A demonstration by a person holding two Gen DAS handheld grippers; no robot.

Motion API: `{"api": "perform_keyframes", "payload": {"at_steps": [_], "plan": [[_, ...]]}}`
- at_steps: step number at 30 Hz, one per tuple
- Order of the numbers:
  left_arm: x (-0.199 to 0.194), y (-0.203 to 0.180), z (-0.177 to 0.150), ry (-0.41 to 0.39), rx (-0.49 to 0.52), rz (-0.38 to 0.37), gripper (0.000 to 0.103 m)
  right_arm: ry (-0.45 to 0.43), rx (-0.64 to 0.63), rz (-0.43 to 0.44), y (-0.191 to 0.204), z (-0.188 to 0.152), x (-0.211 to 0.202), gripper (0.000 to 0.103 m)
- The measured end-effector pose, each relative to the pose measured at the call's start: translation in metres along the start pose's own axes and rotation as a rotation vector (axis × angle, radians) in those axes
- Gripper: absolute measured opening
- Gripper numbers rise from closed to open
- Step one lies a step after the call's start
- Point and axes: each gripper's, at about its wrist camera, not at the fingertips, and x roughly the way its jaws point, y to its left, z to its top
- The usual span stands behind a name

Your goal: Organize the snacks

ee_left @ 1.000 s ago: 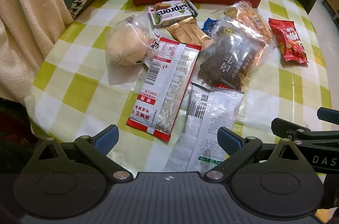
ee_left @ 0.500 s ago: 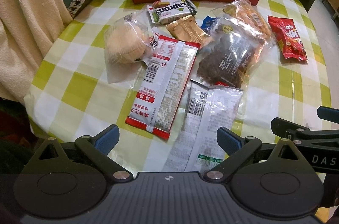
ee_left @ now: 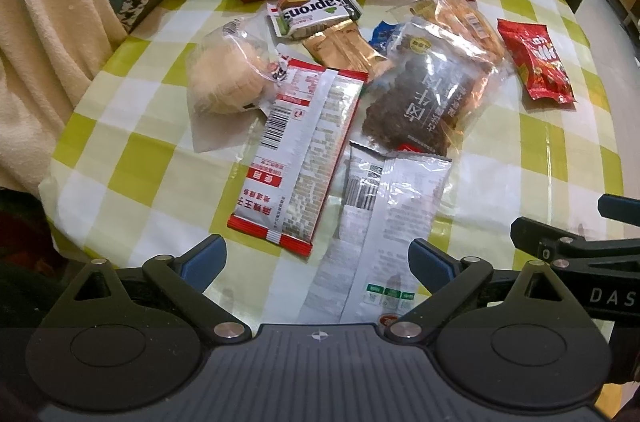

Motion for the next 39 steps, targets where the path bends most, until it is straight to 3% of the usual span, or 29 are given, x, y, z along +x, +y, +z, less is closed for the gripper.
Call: {"api": "perform_keyframes", "payload": {"at_steps": [21,26,28,39], "plan": [[0.052,-0.023,0.009,0.145,0.052,-0.050,0.101,-0.006,0.040,0.021,-0.012,0.001,-0.003,0.103],[0.051,-0.014,0.012,0.153,0.011,-0.084,0.087,-0.002,0.050,0.022,-0.016,0.005,-0.001,0.103],[0.047,-0.008,0.013,0.146,0.013,-0.092,0.072,-0.003,0.047,0.020,-0.016,0.008,0.000,0.103],[0.035,0.009,0.004,0.145,-0.015,-0.165,0.062,0.003,0.050,0.056,-0.004,0.041,0.013,0.103]]}}
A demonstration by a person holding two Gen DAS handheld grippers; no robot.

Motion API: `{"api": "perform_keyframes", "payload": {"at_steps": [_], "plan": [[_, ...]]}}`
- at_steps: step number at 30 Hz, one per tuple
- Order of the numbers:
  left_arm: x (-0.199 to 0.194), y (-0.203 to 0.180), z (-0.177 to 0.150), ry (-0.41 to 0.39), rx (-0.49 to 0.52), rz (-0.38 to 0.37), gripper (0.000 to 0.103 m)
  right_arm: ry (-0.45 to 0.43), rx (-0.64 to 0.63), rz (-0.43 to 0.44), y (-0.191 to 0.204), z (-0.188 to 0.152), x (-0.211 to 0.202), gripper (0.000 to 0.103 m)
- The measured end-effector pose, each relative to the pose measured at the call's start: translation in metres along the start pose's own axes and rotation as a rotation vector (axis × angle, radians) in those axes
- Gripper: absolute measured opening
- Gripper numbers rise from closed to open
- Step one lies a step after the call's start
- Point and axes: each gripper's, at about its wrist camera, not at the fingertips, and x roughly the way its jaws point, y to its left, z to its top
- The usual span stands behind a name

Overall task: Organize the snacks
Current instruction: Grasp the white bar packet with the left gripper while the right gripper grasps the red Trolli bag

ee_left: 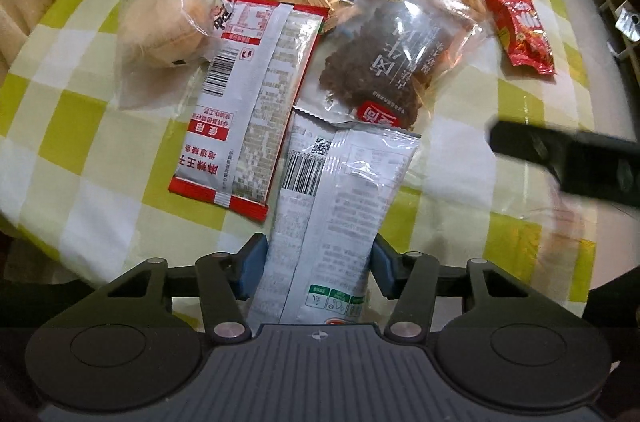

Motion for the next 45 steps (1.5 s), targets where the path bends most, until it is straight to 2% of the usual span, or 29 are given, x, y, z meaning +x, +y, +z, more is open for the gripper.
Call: {"api": "perform_keyframes", "payload": {"at_steps": [6,10,12,14,16,22,25,27,29,31,34,35,39,42,45], "plan": [[-0.011,0.006,-0.006,-0.015,0.002,-0.003,0.060,0.037,0.062,0.043,0.018,0.026,0.026,0.103],[-0.011,0.013,-0.007,-0.009,-0.014,-0.027,0.060,0.043,0.081,0.011,0.032,0.039,0.045,0.103],[-0.010,0.016,-0.007,-0.006,-0.019,-0.041,0.060,0.040,0.045,-0.020,0.041,0.043,0.055,0.103],[-0.010,0.018,-0.007,0.001,-0.020,-0.052,0.060,0.042,-0.035,-0.088,0.050,0.045,0.062,0.103],[-0.009,0.020,-0.007,0.007,-0.027,-0.063,0.060,0.046,-0.091,-0.102,0.049,0.045,0.064,0.103],[-0.004,0.020,-0.004,0.017,-0.032,-0.086,0.061,0.046,-0.195,-0.221,0.027,0.052,0.055,0.103],[-0.003,0.019,-0.003,0.017,-0.027,-0.084,0.061,0.058,-0.206,-0.268,0.013,0.055,0.049,0.103],[-0.001,0.018,-0.002,0.018,-0.029,-0.085,0.061,0.070,-0.153,-0.231,0.004,0.056,0.041,0.103],[-0.001,0.017,-0.001,0.018,-0.031,-0.085,0.061,0.087,-0.080,-0.127,0.002,0.055,0.034,0.103],[-0.001,0.015,-0.001,0.017,-0.029,-0.083,0.061,0.087,-0.042,-0.063,0.004,0.054,0.030,0.103],[-0.001,0.014,-0.001,0.010,-0.025,-0.084,0.061,0.032,0.008,-0.033,-0.008,0.057,0.014,0.103],[-0.001,0.014,-0.001,0.011,-0.023,-0.085,0.060,0.007,0.012,-0.048,-0.016,0.059,0.007,0.103],[-0.009,0.010,-0.002,-0.010,-0.004,-0.105,0.060,-0.070,0.002,-0.205,-0.041,0.073,-0.001,0.103],[-0.013,0.001,0.004,-0.029,0.011,-0.111,0.060,-0.052,0.056,-0.220,-0.060,0.079,0.009,0.103],[-0.018,-0.011,0.013,-0.055,0.031,-0.121,0.060,-0.049,0.058,-0.253,-0.068,0.083,0.018,0.103]]}}
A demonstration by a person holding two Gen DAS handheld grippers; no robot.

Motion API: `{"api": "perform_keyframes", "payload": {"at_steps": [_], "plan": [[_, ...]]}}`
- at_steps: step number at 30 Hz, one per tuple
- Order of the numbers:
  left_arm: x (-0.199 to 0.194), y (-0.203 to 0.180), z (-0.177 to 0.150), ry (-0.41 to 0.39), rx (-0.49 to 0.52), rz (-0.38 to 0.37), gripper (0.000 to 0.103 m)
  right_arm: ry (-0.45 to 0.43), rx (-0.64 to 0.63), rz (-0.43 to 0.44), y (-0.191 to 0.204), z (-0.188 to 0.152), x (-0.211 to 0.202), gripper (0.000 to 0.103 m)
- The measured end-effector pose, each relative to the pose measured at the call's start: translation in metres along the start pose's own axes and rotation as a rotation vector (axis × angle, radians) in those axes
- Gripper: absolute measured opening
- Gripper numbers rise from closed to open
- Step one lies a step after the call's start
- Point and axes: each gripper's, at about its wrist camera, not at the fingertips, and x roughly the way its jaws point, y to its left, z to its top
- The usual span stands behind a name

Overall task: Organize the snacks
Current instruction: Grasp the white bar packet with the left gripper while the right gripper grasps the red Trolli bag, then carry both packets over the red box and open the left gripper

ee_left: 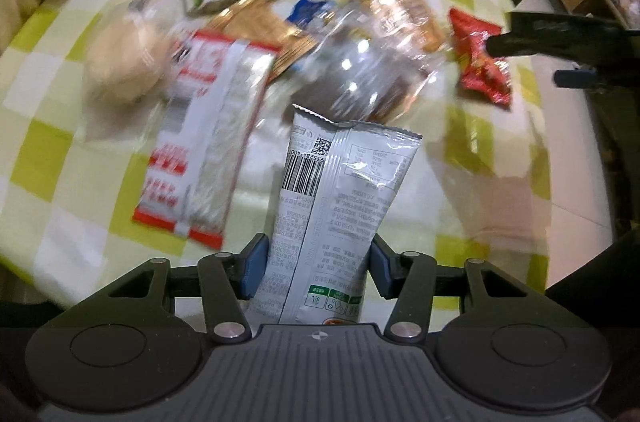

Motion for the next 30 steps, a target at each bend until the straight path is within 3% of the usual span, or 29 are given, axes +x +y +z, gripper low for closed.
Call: {"api": "perform_keyframes", "payload": {"at_steps": [11,16,19,23,24,26,30], "plan": [[0.007,-0.017,0.032,-0.028,-0.006,0.006,0.060,0.099,-0.023,0.038,0.002,0.005,0.048,0.103],[0.007,-0.007,0.040,-0.037,-0.044,0.037,0.060,0.130,-0.058,0.077,-0.001,0.007,0.055,0.103],[0.000,-0.007,0.043,-0.064,-0.049,0.067,0.060,0.131,-0.129,0.041,0.009,0.006,0.058,0.103],[-0.006,-0.007,0.049,-0.084,-0.055,0.128,0.060,0.129,-0.109,0.050,0.003,0.008,0.055,0.102],[-0.008,-0.006,0.052,-0.088,-0.062,0.137,0.060,0.121,-0.118,0.041,0.003,0.008,0.053,0.099],[-0.015,-0.006,0.059,-0.104,-0.067,0.146,0.060,0.095,-0.124,0.054,0.001,0.008,0.044,0.066],[-0.021,-0.010,0.077,-0.144,-0.050,0.150,0.060,0.077,-0.090,0.073,-0.008,0.008,0.037,0.061]]}}
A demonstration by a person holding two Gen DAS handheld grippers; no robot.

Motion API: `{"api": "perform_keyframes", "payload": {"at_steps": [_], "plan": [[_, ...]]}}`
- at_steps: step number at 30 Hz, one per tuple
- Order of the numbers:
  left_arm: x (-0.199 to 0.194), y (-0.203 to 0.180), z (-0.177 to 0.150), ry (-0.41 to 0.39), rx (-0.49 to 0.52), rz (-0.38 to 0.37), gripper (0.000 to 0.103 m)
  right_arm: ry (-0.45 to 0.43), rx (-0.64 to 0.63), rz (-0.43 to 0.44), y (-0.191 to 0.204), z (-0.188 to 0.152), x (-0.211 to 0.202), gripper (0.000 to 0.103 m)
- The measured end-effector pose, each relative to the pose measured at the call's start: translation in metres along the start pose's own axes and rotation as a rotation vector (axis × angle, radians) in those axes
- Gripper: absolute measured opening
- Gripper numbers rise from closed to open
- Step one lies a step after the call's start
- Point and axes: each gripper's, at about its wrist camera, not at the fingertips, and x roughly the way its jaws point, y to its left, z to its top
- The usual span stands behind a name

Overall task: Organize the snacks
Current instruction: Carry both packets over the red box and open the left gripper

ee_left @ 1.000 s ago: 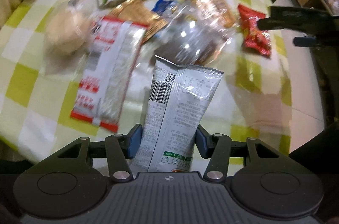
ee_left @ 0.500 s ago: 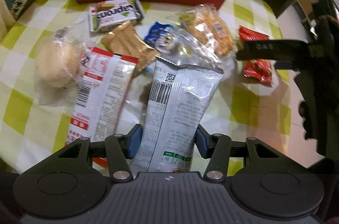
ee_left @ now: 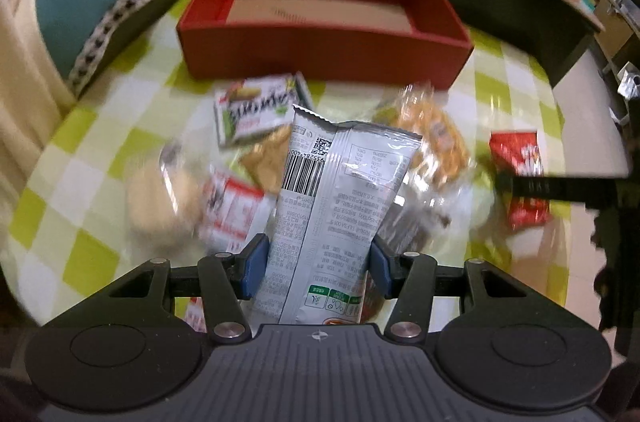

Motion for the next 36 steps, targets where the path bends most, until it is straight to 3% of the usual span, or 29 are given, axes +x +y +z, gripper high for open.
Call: {"api": "perform_keyframes", "payload": {"at_steps": [11,25,36], "plan": [[0.011,-0.002,0.038,-0.026,-0.028,-0.066,0.060,-0.103,0.020,0.046,-0.001,0.008,-0.034,0.059],[0.015,-0.001,0.110,-0.118,-0.073,-0.050,0.060,-0.246,0.005,0.154,0.041,0.079,-0.055,0.059],[0.033,0.002,0.151,-0.146,-0.092,-0.018,0.060,-0.279,0.011,0.185,0.065,0.123,-0.039,0.059]]}}
